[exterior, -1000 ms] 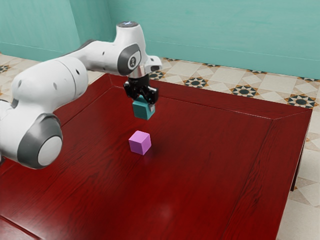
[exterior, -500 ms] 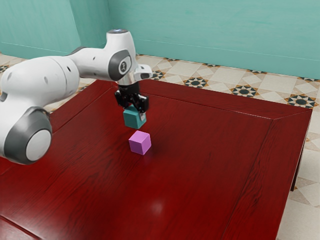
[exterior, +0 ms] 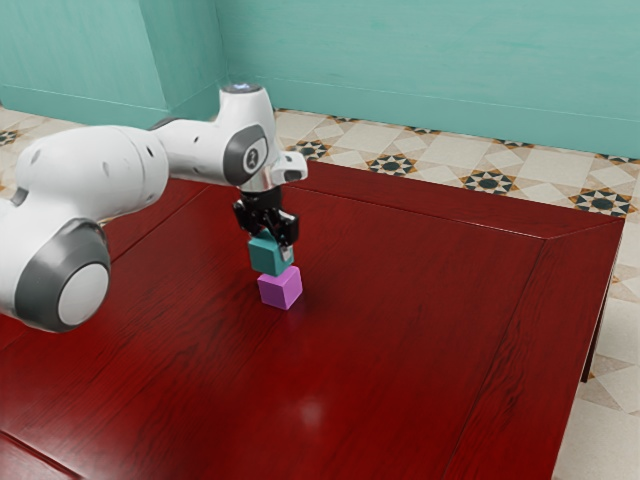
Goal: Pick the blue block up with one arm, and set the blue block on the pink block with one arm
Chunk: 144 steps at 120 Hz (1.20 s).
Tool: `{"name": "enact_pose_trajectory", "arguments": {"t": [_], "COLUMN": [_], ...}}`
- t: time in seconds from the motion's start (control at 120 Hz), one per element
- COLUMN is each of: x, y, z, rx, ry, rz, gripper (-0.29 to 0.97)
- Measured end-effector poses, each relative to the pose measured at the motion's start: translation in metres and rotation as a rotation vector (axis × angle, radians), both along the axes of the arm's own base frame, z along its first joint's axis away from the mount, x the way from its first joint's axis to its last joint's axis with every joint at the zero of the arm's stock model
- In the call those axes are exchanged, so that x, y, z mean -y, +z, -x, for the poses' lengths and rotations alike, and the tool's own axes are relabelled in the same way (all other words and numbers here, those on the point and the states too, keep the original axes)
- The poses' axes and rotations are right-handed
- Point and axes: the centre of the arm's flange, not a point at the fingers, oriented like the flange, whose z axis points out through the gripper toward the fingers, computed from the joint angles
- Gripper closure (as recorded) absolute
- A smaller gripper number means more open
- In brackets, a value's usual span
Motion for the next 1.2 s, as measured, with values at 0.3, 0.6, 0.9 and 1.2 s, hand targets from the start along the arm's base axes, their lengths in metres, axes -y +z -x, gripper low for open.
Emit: {"name": "enact_pose_trajectory", "arguments": {"t": [0.3, 0.6, 0.9, 1.2], "x": [0.001, 0.002, 0.011, 0.009], "y": [-0.01, -0.015, 0.0, 0.14], "z": [-0.002, -0.002, -0.002, 0.045], "rx": [-0.003, -0.007, 0.014, 0.126], "ry": [-0.011, -0.016, -0.035, -0.053], "rz": [-0.003, -0.004, 0.004, 0.07], "gripper": [0.32, 0.31, 0.09, 0.02]}}
